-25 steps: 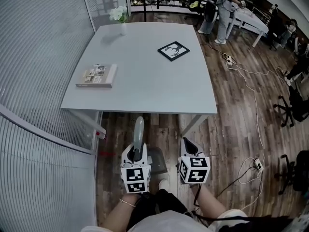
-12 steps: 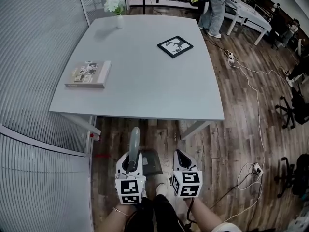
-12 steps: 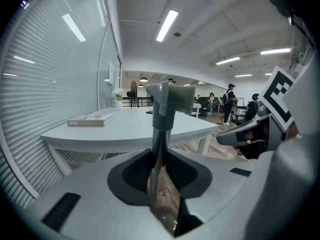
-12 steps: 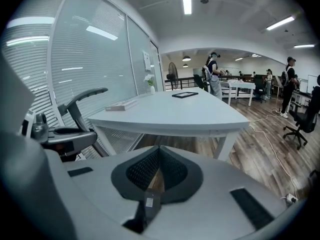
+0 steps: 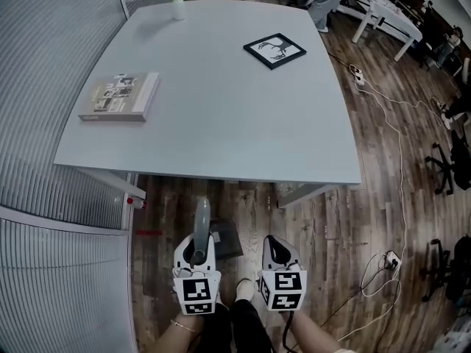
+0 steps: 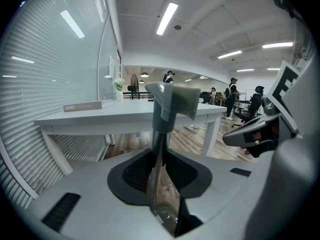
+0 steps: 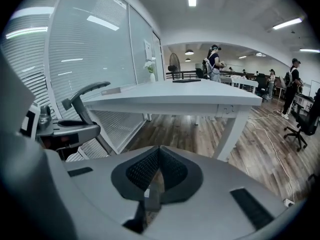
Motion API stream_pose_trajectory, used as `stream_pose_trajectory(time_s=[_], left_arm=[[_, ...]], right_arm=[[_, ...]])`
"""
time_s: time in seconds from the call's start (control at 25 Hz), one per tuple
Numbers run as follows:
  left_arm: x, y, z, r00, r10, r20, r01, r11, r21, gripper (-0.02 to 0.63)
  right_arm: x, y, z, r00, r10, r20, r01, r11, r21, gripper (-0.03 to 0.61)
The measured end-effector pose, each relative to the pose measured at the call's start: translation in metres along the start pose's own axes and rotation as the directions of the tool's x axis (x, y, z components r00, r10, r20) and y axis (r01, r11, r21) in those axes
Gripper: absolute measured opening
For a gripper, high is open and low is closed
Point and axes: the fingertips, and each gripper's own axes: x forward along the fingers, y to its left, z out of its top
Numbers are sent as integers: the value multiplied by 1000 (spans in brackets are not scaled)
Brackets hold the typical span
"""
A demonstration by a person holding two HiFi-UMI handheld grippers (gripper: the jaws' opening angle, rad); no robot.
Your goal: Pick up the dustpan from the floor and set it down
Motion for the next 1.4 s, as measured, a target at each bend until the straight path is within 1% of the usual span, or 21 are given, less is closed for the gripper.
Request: stream_pose_trajectory(time_s=[0.16,0.44,0.76,0.92,1.28,1.4], left_arm=[[15,-1,-14,1000,-6,-4,6,1000,10,97],[34,5,-39,1000,-5,-26,5,1000,-2,97],[59,2,-62,998,-17,-62,16,1000,-10,97],[69,2,-65,998,-23,-56,22,1000,-10,97],[85,8,-66,999,-3,-39,1,999,-35,97],[92,12,-64,999,-7,-32,6,999,-37,97]], right_arm=[[11,-6,-8,1000,-4,1,4,1000,8,32],[32,-13,-26,1000,-23,-8,23,999,26,32],[41,-22,-52,997,-49,-54,53,996,75,32],[45,-21,-58,996,-56,-71,62,994,85,32],[55,-23,-56,996,-59,-70,67,991,114,32],[55,-26,-56,995,-67,-70,75,990,120,32]])
